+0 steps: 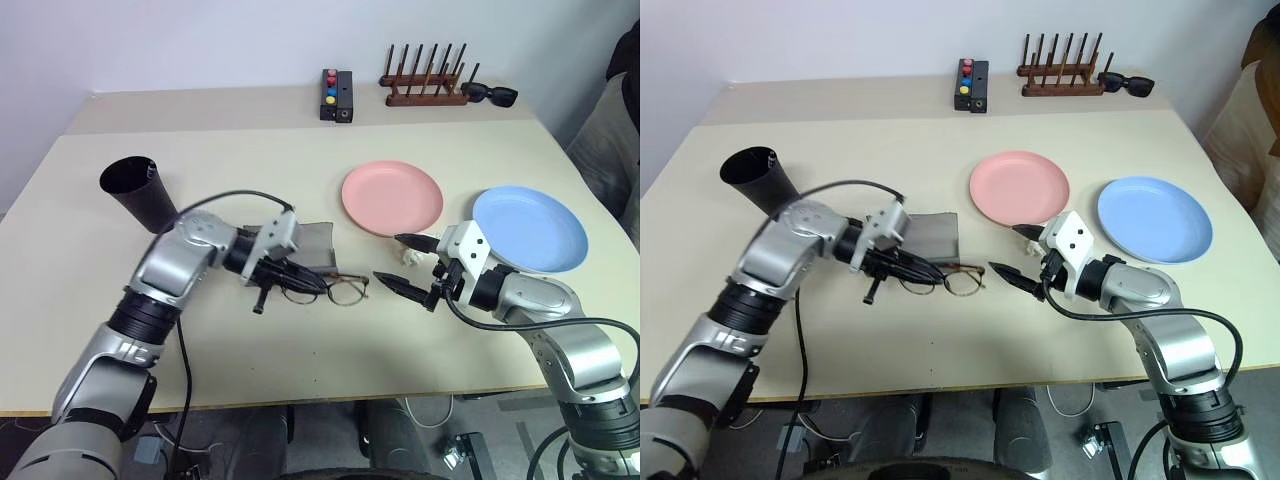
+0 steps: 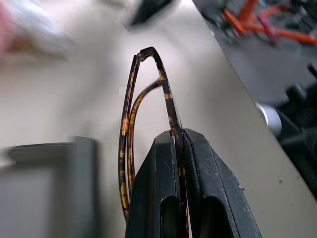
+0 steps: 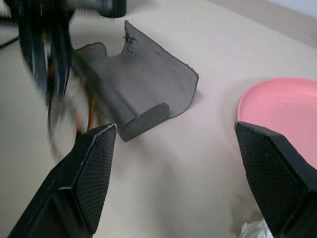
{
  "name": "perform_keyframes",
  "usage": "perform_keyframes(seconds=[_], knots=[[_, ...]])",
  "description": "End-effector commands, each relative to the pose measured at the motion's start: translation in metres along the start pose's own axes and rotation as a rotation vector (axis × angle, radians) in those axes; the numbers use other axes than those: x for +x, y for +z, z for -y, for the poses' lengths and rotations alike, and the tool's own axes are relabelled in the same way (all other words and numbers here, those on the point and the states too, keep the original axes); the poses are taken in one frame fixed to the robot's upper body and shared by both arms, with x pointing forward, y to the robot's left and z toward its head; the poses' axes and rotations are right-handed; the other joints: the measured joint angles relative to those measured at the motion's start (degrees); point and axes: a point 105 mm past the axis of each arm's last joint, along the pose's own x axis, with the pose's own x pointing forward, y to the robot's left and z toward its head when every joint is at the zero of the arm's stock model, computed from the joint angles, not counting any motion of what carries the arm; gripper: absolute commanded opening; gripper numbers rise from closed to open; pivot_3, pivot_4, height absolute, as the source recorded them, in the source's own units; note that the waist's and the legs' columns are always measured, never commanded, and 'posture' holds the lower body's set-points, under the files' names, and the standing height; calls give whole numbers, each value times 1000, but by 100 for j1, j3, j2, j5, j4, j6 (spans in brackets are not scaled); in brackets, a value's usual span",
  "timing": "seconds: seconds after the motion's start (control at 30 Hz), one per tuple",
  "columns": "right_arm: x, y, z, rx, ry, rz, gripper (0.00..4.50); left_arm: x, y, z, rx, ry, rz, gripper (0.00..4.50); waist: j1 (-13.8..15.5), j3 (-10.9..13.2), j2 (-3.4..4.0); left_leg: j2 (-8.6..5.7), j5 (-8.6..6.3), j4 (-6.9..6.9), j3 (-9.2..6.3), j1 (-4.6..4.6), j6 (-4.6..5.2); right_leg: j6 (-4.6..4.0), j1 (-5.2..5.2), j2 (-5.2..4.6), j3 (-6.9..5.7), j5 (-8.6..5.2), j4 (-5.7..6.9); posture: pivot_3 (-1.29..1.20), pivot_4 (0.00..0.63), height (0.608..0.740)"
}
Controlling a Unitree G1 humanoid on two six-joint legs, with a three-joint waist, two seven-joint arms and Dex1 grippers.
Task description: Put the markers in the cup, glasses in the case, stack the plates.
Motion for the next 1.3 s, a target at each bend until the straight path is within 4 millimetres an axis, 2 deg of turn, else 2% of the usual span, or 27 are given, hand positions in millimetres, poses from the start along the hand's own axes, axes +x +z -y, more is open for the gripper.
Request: perform_keyframes(seconds=[0.03,0.23,0.37,0.57,0.73,0.9,1.0,1.13,1.3], knots=[[-4,12,7,-37,-23,40,3899,-30,25,-14,92,125,34,24,2,0,0,0,0,0,0,0,0,0,0,0,0,0,0,0,150,734],[1,11,-3,-2,42,44,3899,-61,4,-42,113,317,-75,24,1,0,0,0,0,0,1,1,0,8,0,0,0,5,-1,0,150,734],[5,11,-11,7,82,46,3899,-57,-5,-50,70,343,-56,24,5,0,-1,-1,0,0,0,0,0,13,0,0,-1,8,-1,0,150,734],[5,11,-11,0,75,47,3899,-50,-23,-45,46,291,-106,24,7,2,-3,-1,0,0,0,-4,0,14,0,0,-1,8,-4,0,150,734],[5,11,-11,-2,69,47,3899,-42,-35,-32,9,192,-141,24,-9,2,-3,-1,0,-2,0,-2,0,14,-1,0,-1,8,-4,0,150,734],[5,12,-11,-4,66,49,3899,-41,-43,-31,-23,178,-166,24,3,2,-3,-1,0,-1,0,-4,0,14,-1,0,-1,8,-4,0,150,734],[6,11,-11,-2,66,50,3899,-42,-42,-35,-27,207,-154,994,1,2,-3,-1,0,-1,0,-3,0,14,-1,0,-1,8,-4,0,150,734],[7,11,-12,0,67,51,3899,-44,-36,-39,-13,232,-122,2966,-1,2,-3,-1,0,-2,0,-3,0,14,-1,0,-1,8,-3,0,150,734],[7,11,-11,-1,68,50,3899,-56,7,-52,18,313,84,2966,3,2,-3,-1,0,0,0,-4,0,14,-1,0,-2,8,-3,0,150,734]])
